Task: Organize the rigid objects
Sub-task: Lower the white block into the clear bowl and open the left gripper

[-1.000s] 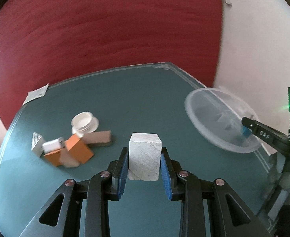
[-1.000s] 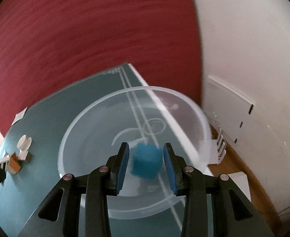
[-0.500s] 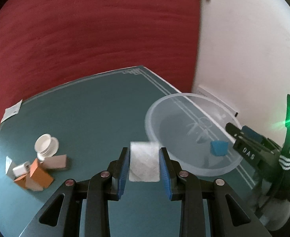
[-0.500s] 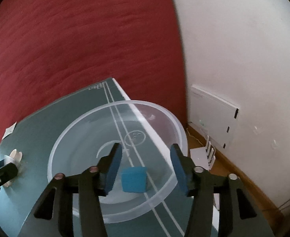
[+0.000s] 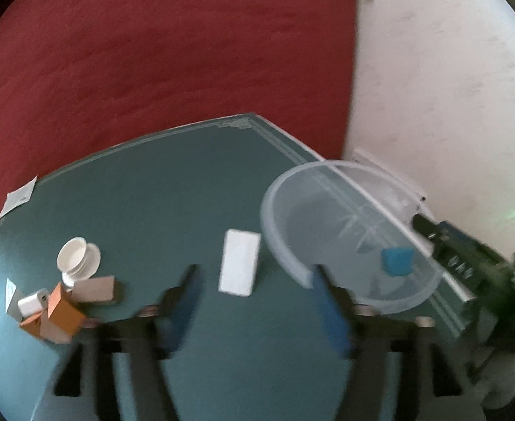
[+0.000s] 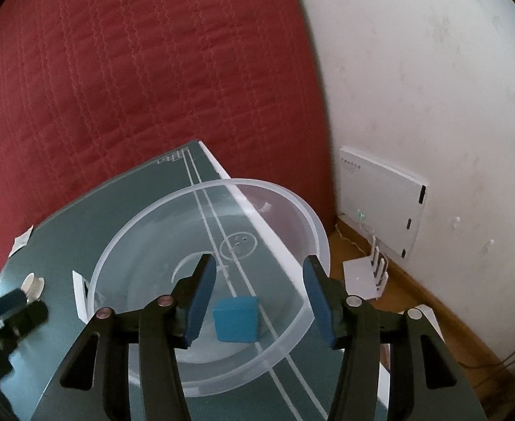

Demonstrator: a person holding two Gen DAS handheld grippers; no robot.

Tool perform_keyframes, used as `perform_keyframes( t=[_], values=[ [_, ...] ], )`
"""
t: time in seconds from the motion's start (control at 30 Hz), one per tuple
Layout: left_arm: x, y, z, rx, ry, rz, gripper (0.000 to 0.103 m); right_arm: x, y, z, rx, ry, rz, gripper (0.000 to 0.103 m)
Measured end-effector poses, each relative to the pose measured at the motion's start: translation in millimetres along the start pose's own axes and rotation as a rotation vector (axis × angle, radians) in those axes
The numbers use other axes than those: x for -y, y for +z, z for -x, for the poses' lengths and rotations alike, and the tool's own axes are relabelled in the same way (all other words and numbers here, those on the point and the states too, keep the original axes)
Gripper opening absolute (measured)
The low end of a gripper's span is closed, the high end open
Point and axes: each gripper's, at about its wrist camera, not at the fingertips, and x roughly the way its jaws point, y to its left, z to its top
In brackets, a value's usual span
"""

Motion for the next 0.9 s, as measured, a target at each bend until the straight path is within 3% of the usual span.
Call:
perform_keyframes(
  t=[0.37, 0.47, 0.7, 0.8, 0.87, 0.9],
  values=[
    [-3.8, -9.8, -40.3, -0.051, 0.076, -0.011, 0.079, -1.7, -0.4, -0.1, 0.003, 0.0, 0.004, 0.053],
    [-3.8, -8.2, -50.8, -0.078, 0.077, -0.006, 0.068, -2.3, -0.9, 0.0, 0.002, 0.0, 0.004, 0.053],
    [-7.8, -0.4, -73.7, -0.121, 0.062, 0.03, 0.055, -2.9, -2.8, 0.8, -0.002, 0.003, 0.005, 0.053],
    [-9.0, 2.1, -78.3, -0.131, 0.048, 0.044, 0.045, -2.2, -3.7, 1.2, -0.005, 0.005, 0.005, 0.053],
    [-8.3, 3.2, -79.6, -0.131, 0.037, 0.041, 0.031, -1.9, -4.3, 1.5, -0.006, 0.006, 0.005, 0.053],
    [-7.3, 3.9, -78.8, -0.132, 0.036, 0.036, 0.031, -1.8, -4.3, 1.8, -0.006, 0.006, 0.004, 0.053]
  ],
)
